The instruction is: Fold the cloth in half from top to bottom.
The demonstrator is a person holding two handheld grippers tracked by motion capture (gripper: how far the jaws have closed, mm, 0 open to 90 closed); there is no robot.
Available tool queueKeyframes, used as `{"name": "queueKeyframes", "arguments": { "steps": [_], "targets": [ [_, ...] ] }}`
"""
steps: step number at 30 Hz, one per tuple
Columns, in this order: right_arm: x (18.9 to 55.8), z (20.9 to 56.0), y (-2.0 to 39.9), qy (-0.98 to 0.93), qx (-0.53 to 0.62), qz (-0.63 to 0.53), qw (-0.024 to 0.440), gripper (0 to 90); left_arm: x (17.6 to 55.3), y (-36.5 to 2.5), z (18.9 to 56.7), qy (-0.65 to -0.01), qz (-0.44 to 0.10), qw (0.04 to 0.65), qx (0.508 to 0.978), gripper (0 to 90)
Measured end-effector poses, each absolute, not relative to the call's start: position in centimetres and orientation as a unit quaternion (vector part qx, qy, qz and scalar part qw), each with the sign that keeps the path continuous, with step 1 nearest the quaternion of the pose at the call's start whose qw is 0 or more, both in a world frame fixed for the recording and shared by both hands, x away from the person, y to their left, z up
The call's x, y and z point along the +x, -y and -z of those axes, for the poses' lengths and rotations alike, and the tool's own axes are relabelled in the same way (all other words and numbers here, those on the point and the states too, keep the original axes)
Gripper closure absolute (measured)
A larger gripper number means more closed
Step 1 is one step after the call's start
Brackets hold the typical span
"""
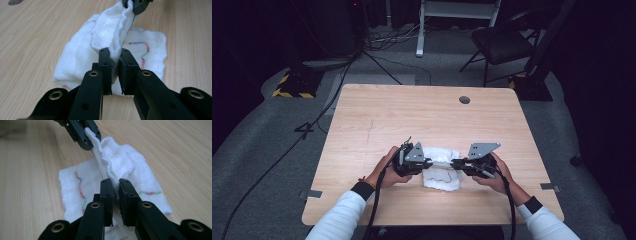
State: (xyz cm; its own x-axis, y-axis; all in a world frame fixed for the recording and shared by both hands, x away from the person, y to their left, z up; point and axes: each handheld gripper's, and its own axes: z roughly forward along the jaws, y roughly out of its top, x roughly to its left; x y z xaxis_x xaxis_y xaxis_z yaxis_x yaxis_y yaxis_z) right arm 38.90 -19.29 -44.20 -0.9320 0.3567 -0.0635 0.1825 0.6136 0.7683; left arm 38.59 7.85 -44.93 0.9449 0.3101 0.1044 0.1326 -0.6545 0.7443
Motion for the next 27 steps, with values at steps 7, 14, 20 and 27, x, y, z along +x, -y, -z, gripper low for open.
{"name": "queueKeyframes", "arguments": {
  "steps": [7,14,20,27],
  "targets": [
    [38.5,44.9,19.3,-0.899,0.148,-0.401,0.093,80.6,38.1,-7.7,45.7,-0.116,-0.107,0.382,0.911,80.0],
    [37.8,45.7,19.3,-0.907,0.138,-0.388,0.082,80.1,37.3,-7.6,46.4,-0.109,-0.104,0.369,0.917,78.5],
    [37.3,46.2,19.3,-0.912,0.135,-0.38,0.075,80.5,36.7,-7.5,47.0,-0.108,-0.101,0.359,0.921,76.1],
    [36.8,47.0,19.4,-0.918,0.135,-0.368,0.067,80.5,36.3,-7.4,47.3,-0.104,-0.098,0.356,0.924,73.1]
  ]
}}
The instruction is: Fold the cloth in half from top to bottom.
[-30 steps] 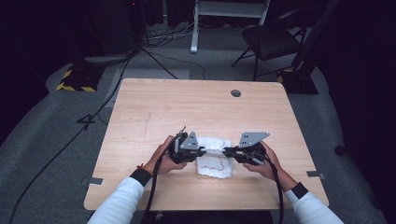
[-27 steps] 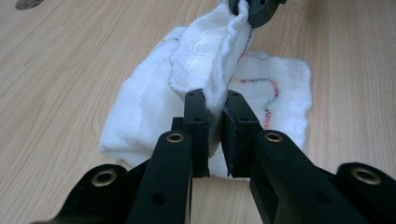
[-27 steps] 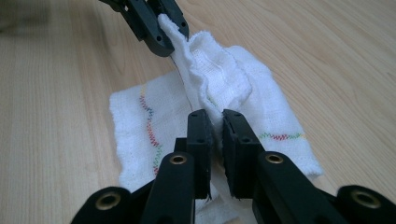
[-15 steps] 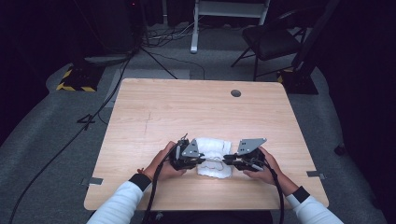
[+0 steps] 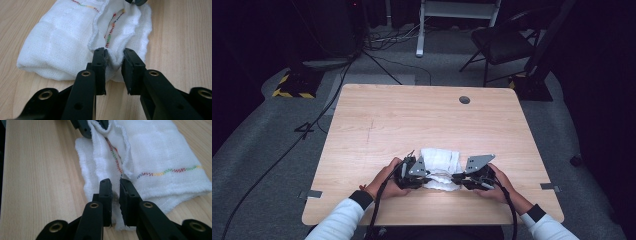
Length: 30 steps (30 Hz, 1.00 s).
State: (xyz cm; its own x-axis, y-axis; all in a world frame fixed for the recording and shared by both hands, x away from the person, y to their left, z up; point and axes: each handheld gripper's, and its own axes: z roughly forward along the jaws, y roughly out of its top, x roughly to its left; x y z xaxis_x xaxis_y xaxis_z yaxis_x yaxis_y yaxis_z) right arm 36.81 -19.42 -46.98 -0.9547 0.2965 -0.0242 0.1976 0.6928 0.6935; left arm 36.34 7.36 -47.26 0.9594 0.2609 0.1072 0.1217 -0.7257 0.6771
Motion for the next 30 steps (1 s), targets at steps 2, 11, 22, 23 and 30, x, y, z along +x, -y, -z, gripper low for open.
{"name": "queueKeyframes", "arguments": {
  "steps": [2,11,22,23,30],
  "targets": [
    [36.6,47.0,19.5,-0.918,0.134,-0.367,0.066,78.7,36.1,-7.5,47.3,-0.105,-0.094,0.356,0.924,71.3],
    [36.1,45.8,20.6,-0.906,0.148,-0.387,0.089,70.8,34.3,-8.7,46.5,-0.102,-0.099,0.374,0.916,60.5],
    [37.5,45.2,19.9,-0.893,0.178,-0.392,0.132,51.8,36.8,-9.1,45.7,-0.201,-0.123,0.4,0.886,36.5],
    [37.7,45.4,19.7,-0.893,0.181,-0.391,0.133,50.3,37.1,-8.9,45.7,-0.207,-0.124,0.4,0.884,34.6],
    [38.6,46.9,18.1,-0.908,0.183,-0.358,0.117,40.2,38.2,-7.1,46.9,-0.205,-0.114,0.366,0.901,27.6]
  ]
}}
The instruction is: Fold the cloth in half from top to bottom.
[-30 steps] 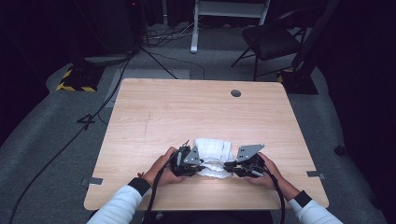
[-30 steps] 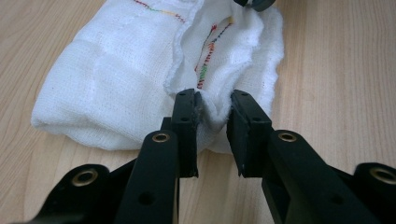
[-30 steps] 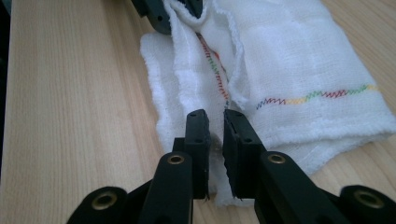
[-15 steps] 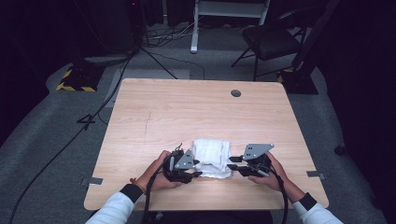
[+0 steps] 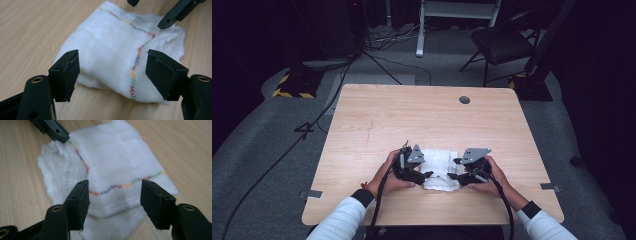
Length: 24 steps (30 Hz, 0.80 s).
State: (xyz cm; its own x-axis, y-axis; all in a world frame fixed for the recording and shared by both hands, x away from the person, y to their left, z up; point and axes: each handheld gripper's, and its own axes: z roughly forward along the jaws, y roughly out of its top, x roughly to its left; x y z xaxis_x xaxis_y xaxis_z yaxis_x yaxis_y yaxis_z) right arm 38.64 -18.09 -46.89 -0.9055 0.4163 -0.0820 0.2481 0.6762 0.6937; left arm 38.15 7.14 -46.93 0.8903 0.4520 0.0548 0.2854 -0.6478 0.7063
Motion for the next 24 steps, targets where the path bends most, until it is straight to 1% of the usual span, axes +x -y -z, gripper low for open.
{"name": "queueKeyframes", "arguments": {
  "steps": [2,6,12,16,18,20,22,24],
  "targets": [
    [38.6,47.5,17.9,-0.916,0.178,-0.342,0.111,37.4,38.0,-7.0,47.4,-0.2,-0.112,0.357,0.906,27.0],
    [38.2,47.9,18.2,-0.92,0.173,-0.333,0.111,37.4,37.3,-7.0,47.8,-0.189,-0.117,0.34,0.914,26.2],
    [37.1,47.9,18.7,-0.926,0.162,-0.323,0.106,38.4,36.4,-7.2,48.5,-0.203,-0.095,0.356,0.907,26.2],
    [36.1,48.2,19.3,-0.921,0.176,-0.333,0.102,39.8,35.7,-7.1,48.6,-0.202,-0.087,0.359,0.907,25.9],
    [35.8,48.2,19.7,-0.918,0.186,-0.336,0.098,38.2,35.3,-7.1,48.3,-0.194,-0.089,0.358,0.909,24.8],
    [35.5,48.2,20.1,-0.917,0.193,-0.335,0.101,35.1,35.0,-7.4,48.0,-0.19,-0.094,0.357,0.91,21.3],
    [35.1,48.1,20.4,-0.914,0.195,-0.339,0.108,31.7,34.6,-8.2,47.8,-0.195,-0.101,0.36,0.907,20.8],
    [34.9,47.8,20.4,-0.911,0.193,-0.347,0.113,30.7,34.4,-9.3,47.8,-0.198,-0.105,0.357,0.907,19.1]
  ]
}}
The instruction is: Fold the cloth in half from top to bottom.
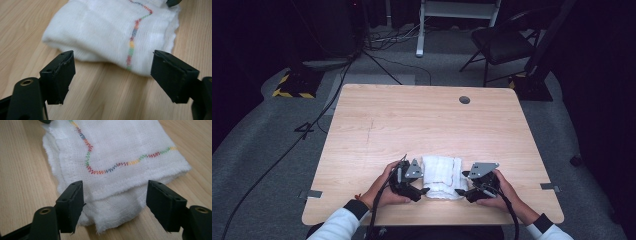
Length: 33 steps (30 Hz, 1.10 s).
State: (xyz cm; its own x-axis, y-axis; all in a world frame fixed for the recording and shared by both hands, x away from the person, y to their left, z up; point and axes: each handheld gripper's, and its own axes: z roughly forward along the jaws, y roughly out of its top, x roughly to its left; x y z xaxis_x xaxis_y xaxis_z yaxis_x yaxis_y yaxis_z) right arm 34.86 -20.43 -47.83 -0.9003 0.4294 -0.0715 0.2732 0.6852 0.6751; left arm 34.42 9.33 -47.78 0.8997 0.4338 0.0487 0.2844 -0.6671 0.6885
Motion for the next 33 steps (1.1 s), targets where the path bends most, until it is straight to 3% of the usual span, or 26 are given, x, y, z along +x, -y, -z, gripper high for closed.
{"name": "queueKeyframes", "arguments": {
  "steps": [7,15,27,33],
  "targets": [
    [35.1,47.4,18.9,-0.9,0.192,-0.371,0.128,30.1,34.4,-13.8,48.4,-0.232,-0.133,0.338,0.902,17.5],
    [35.3,48.8,17.9,-0.906,0.2,-0.357,0.105,29.7,35.4,-17.3,49.4,-0.268,-0.128,0.33,0.896,17.5],
    [36.7,49.1,18.8,-0.903,0.209,-0.366,0.084,31.1,35.5,-18.8,50.3,-0.284,-0.105,0.356,0.884,15.8],
    [39.1,49.0,19.1,-0.9,0.228,-0.36,0.092,32.6,35.5,-18.9,50.3,-0.285,-0.106,0.356,0.884,15.8]
  ]
}}
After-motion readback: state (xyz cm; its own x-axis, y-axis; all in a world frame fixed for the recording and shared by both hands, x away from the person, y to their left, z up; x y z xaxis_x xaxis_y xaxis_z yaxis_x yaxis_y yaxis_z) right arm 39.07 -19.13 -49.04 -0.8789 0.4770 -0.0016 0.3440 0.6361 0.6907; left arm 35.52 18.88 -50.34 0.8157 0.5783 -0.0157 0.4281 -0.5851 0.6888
